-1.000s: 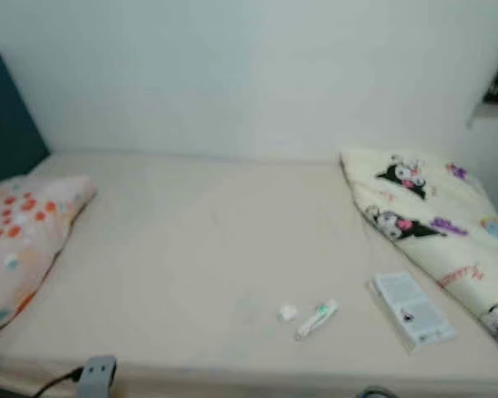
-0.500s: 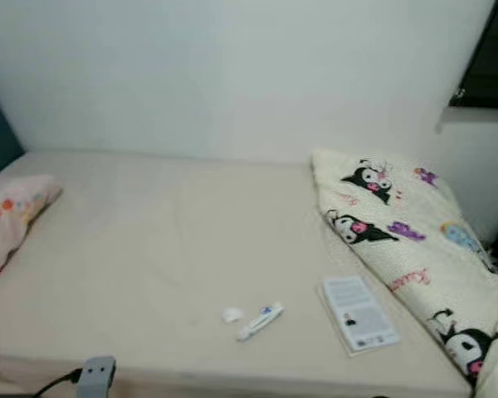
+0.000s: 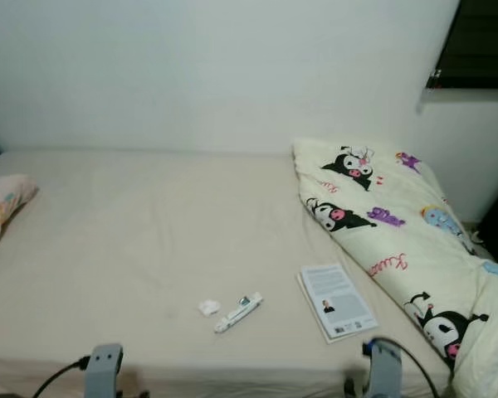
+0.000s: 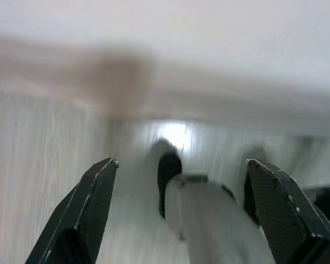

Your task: Clean up the room

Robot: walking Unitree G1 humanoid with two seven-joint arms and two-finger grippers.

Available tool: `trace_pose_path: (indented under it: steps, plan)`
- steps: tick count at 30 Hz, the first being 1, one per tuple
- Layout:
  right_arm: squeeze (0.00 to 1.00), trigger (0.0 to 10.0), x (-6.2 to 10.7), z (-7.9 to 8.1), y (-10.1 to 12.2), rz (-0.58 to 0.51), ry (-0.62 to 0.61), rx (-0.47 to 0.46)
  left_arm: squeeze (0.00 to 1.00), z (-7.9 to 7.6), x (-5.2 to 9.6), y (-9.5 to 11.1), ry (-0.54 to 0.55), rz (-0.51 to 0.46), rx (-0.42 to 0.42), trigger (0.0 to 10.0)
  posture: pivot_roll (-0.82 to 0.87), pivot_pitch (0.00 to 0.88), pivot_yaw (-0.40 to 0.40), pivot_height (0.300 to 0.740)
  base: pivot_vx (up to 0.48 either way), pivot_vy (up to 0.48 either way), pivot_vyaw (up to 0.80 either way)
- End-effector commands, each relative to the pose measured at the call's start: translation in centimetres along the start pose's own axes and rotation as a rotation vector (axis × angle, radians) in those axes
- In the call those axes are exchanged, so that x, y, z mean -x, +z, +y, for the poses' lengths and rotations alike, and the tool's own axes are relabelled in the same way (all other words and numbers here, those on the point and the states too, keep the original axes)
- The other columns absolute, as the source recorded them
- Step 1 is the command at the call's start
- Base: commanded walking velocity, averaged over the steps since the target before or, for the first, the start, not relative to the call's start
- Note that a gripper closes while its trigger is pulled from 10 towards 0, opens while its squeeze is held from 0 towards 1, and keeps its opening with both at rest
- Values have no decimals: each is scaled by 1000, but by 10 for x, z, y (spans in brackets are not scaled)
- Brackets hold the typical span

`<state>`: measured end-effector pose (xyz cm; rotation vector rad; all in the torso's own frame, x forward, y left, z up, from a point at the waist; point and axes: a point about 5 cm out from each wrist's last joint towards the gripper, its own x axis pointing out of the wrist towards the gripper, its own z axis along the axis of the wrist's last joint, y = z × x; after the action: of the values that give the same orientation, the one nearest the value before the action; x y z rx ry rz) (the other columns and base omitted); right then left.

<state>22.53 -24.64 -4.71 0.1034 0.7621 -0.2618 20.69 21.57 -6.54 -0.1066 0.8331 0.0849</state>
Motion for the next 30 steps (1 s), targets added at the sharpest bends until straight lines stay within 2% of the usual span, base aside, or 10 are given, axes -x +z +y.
trace_pose_path:
  steps: [1,3,7,11,14,15,16,17,20,30]
  plan:
    - [0,10000,-3,7,26,-107,36,-43,0,-8,-3,17,-56,-72,-7,10000,19,0,-10,640,0,0,0]
    - [0,10000,-4,10,39,-150,56,-58,0,-13,-5,26,-92,-106,-35,10000,14,0,-11,635,0,0,0]
    - [0,10000,-5,25,88,-311,152,-101,0,-43,-7,84,-264,-312,-81,10000,11,0,-13,615,0,0,0]
    - [0,10000,-4,30,96,-342,181,-103,0,-55,-6,99,-324,-365,-98,10000,12,0,-15,610,0,0,0]
    - [0,10000,-1,47,113,-412,275,-99,0,-103,2,134,-508,-513,-235,10000,-4,6,-11,595,0,0,0]
    - [0,10000,-1,47,113,-412,275,-99,0,-103,2,134,-508,-513,-235,10000,-4,6,-11,595,0,0,0]
    - [0,10000,0,52,114,-425,298,-95,0,-117,6,142,-538,-554,-283,10000,-14,13,-8,590,0,0,0]
    - [0,10000,0,52,114,-425,298,-95,0,-117,6,142,-538,-554,-283,10000,-14,13,-8,590,0,0,0]
    - [0,10000,3,60,112,-448,353,-93,0,-142,13,157,-532,-654,-421,10000,-30,31,0,575,0,0,0]
    - [0,10000,13,77,100,-489,452,-75,0,-155,21,195,-378,-767,-525,10000,-72,127,26,550,0,0,0]
